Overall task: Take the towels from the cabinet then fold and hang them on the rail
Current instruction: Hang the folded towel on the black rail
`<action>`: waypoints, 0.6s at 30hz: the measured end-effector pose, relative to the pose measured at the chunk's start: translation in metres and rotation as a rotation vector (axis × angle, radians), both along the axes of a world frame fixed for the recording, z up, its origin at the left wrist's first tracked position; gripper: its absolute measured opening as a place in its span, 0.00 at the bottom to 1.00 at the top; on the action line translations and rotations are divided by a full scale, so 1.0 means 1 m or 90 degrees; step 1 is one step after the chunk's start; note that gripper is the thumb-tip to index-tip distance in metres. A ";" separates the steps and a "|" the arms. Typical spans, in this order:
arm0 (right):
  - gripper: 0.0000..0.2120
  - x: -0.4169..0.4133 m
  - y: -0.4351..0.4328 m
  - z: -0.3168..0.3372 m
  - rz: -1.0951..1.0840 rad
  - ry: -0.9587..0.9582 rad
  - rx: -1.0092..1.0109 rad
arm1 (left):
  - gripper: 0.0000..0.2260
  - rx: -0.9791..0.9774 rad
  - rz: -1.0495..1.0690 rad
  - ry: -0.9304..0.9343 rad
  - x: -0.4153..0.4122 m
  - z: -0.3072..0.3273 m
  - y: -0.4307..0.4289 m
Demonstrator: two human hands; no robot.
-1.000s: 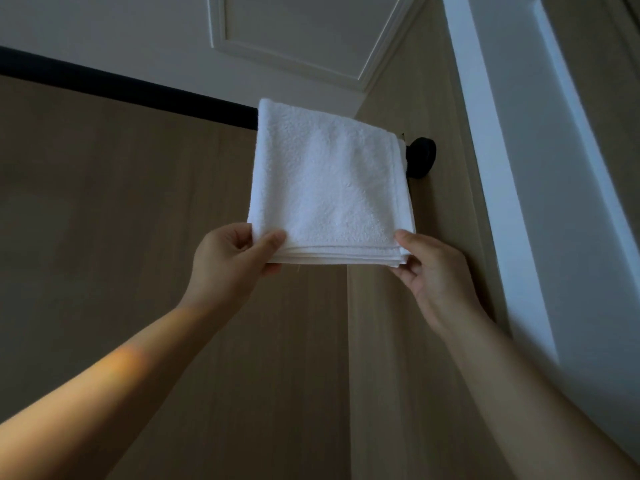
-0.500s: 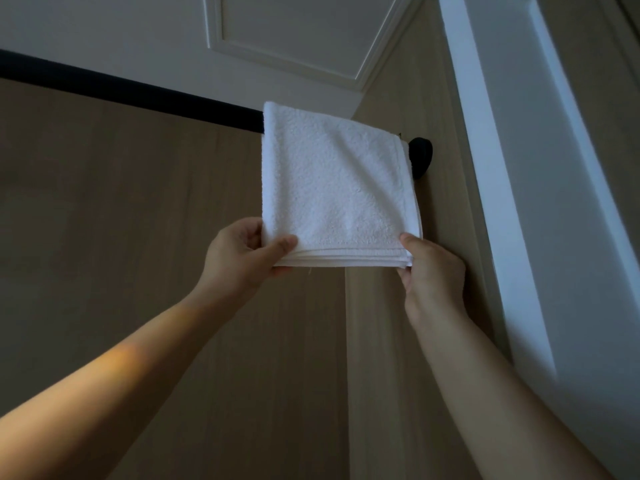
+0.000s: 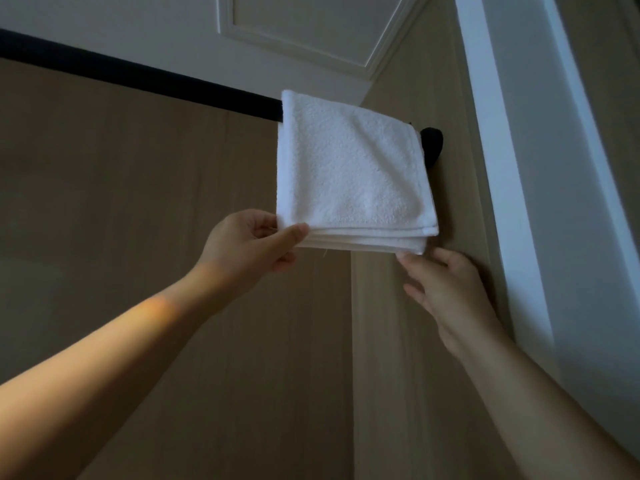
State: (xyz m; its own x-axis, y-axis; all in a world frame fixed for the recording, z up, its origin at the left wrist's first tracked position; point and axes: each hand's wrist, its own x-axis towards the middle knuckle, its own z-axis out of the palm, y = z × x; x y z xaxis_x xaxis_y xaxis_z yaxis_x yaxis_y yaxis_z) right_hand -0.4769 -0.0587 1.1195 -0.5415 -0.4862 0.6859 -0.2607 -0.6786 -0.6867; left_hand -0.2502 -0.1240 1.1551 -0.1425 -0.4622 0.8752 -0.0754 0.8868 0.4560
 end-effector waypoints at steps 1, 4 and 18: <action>0.31 0.001 0.005 -0.013 -0.023 0.052 0.039 | 0.13 0.006 0.004 -0.013 0.004 -0.005 0.003; 0.23 0.003 0.015 -0.053 -0.143 0.237 0.114 | 0.14 -0.012 0.089 -0.067 0.016 -0.031 0.009; 0.20 0.014 0.058 -0.220 -0.171 0.665 0.477 | 0.16 -0.002 0.294 -0.536 0.027 -0.250 0.054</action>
